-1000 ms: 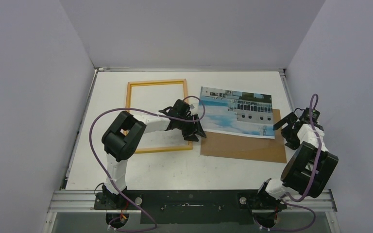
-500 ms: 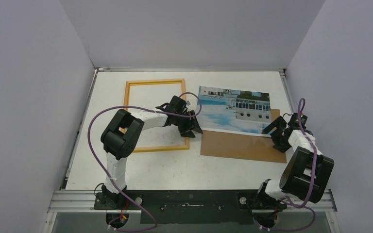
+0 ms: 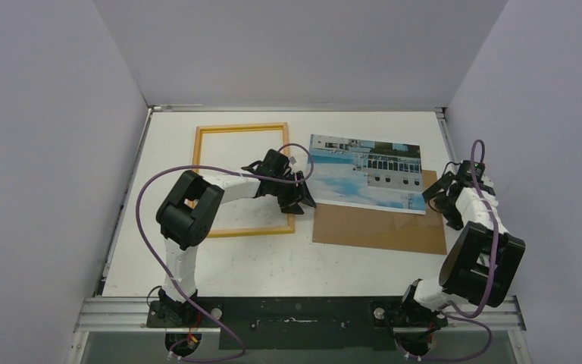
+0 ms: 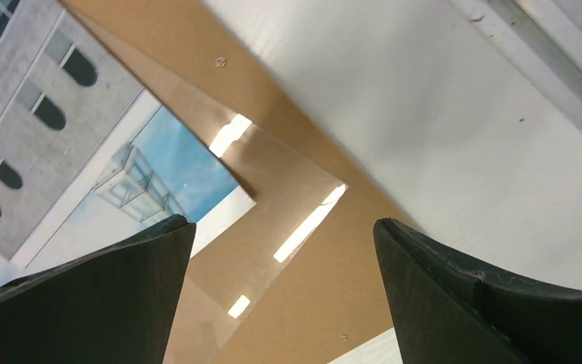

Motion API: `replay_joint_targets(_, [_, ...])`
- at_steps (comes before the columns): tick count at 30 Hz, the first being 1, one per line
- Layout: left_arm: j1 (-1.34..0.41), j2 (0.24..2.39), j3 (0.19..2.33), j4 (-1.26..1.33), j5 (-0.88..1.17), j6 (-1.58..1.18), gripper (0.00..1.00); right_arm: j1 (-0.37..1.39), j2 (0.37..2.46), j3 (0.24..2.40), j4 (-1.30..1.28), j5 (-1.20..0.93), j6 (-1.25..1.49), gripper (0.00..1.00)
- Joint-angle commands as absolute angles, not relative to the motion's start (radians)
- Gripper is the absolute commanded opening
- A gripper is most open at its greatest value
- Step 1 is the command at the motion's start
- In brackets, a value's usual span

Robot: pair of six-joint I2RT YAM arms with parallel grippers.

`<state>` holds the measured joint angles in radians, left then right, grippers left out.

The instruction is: Put the photo into the frame

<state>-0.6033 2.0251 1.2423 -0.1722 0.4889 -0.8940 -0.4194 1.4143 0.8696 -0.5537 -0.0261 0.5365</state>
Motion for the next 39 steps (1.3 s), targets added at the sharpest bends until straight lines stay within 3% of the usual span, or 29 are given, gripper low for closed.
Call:
replay_joint_targets(1, [-0.585,2.055,1.206,-0.256,0.423,-0.823,0.54,-0.441,1.454,0.902,-0.585,0.075,0.523,0.93])
replay_joint_targets(12, [-0.586,2.063,1.205,-0.267,0.415,-0.815,0.55,-0.467,1.555,0.867,-0.437,-0.094,0.503,0.74])
replay_joint_targets(30, [-0.584,2.073,1.195,-0.268,0.411,-0.816,0.58,-0.484,1.637,0.817,-0.309,-0.316,0.497,0.74])
replay_joint_targets(39, [-0.586,2.074,1.118,-0.134,0.443,-0.912,0.61,-0.451,1.608,0.784,-0.238,-0.443,0.534,0.74])
